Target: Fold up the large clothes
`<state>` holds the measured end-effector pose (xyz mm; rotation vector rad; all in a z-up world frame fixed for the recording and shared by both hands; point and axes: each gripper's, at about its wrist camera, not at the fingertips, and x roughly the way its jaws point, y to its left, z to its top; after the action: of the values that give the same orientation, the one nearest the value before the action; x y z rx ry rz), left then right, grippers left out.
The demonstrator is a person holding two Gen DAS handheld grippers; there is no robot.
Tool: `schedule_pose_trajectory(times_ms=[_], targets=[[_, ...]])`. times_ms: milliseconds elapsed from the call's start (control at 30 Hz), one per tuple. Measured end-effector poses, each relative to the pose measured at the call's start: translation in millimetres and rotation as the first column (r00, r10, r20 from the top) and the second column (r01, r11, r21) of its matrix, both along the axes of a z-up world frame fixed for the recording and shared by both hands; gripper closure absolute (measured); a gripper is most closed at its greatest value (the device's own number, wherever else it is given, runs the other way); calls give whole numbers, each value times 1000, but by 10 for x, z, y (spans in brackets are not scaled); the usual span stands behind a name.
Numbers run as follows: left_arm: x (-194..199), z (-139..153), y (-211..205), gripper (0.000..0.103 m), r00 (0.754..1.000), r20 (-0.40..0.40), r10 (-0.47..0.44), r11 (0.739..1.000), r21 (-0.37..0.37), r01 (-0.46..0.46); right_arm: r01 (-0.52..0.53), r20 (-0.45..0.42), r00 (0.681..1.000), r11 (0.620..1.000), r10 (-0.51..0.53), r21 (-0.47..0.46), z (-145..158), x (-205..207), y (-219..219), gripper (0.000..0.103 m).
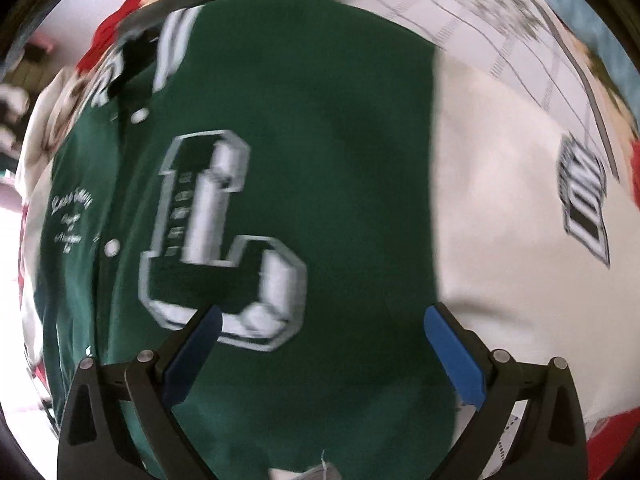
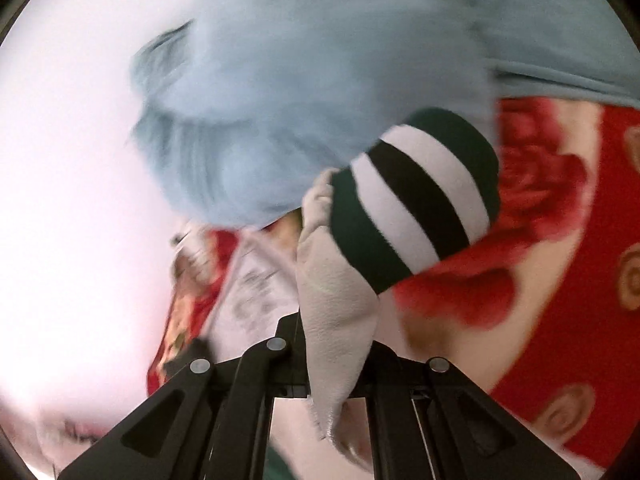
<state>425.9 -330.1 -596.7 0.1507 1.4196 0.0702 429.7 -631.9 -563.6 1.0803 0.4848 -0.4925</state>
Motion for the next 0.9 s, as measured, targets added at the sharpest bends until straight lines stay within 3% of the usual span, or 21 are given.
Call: schedule_pose_trajectory(times_ms=[167, 333, 467, 567, 700, 733, 767, 833, 867, 900], targets=[[38, 239, 771, 0, 992, 44, 117, 993, -5, -117, -205, -29, 979, 977, 203, -63, 366, 584, 921, 98], [50, 322, 1907, 0, 965, 94, 243, 963, 96, -252, -421, -135, 903, 902, 407, -95, 269, 1327, 2313, 98], [100, 279, 2788, 0, 931, 94, 353, 922, 135, -363, -571, -217, 815, 808, 537, -146, 4, 1820, 3606, 98], [89, 277, 3366, 0, 911, 112, 397, 900, 148, -411, -686, -288, 722, 704, 629, -183, -387, 2207, 4546, 98], [79, 226, 3993, 0, 899, 138, 415, 883, 175, -435, -818, -397, 568, 546, 721, -180, -877, 2498, 5558, 99], [57, 216, 4015, 0, 897, 137, 421, 881, 175, -440, -850, -425, 518, 501, 743, -160, -1031, 2533, 5828, 98], [53, 184, 4139, 0, 892, 134, 431, 876, 174, -449, -887, -470, 447, 447, 761, -121, -1208, 2562, 6089, 98], [34, 166, 4250, 0, 886, 121, 447, 871, 169, -462, -921, -521, 350, 387, 779, -40, -1486, 2548, 6360, 87], [28, 169, 4313, 0, 883, 118, 454, 869, 161, -468, -927, -519, 322, 374, 792, -5, -1557, 2602, 6407, 81], [16, 188, 4375, 0, 880, 117, 461, 868, 148, -475, -932, -497, 294, 360, 816, 40, -1603, 2564, 6468, 69]])
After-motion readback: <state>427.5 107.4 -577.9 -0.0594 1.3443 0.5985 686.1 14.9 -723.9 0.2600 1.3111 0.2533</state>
